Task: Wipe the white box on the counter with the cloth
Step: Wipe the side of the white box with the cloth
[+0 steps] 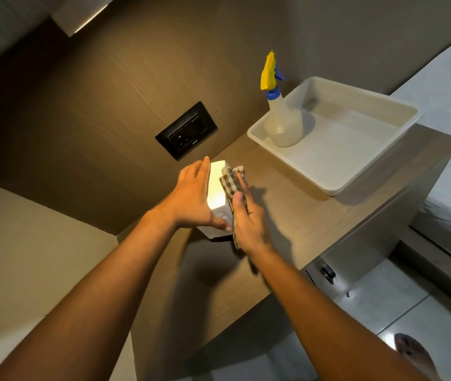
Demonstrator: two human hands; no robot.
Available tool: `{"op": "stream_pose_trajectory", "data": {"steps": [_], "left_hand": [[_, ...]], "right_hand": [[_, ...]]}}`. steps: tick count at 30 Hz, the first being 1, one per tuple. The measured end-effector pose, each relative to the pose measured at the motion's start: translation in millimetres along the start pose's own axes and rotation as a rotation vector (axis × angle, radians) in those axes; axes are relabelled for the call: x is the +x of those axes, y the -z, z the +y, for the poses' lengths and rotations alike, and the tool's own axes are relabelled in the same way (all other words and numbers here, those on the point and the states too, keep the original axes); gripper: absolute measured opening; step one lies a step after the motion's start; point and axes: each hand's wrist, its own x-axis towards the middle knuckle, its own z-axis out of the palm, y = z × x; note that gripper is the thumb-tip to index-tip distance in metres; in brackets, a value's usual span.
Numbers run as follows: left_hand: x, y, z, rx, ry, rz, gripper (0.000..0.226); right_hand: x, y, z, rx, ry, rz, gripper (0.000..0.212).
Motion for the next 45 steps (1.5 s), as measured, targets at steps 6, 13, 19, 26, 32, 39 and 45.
{"op": "stream_pose_trajectory", "data": {"steps": [6, 13, 19, 26, 32, 39, 45], "left_hand": [[1, 6, 5, 0.028, 0.034, -0.081, 0.164], [0, 4, 5, 0.030, 0.047, -0.055, 0.163], [0, 5, 6, 0.040, 0.043, -0.062, 0.165], [0, 7, 10, 0.046, 0.072, -0.073, 0.164], [0, 5, 6, 0.068, 0.065, -0.063, 0.164], [0, 3, 1, 0.053, 0.022, -0.062, 0.166], [0, 3, 3, 0.059, 0.024, -0.053, 0.163]], "right_hand": [[40, -3, -4, -0.058, -0.129, 0.081, 0.057], [33, -5, -18, 0.014, -0.134, 0.096, 0.055], [-2, -8, -2, 0.009, -0.022, 0.087, 0.054], [49, 2, -21, -0.013, -0.217, 0.130, 0.054], [53, -11, -44, -0.034, -0.132, 0.145, 0.051], [-4, -9, -8, -0.008, -0.102, 0.135, 0.055], [40, -3, -21, -0.018, -0.188, 0.150, 0.053]]}}
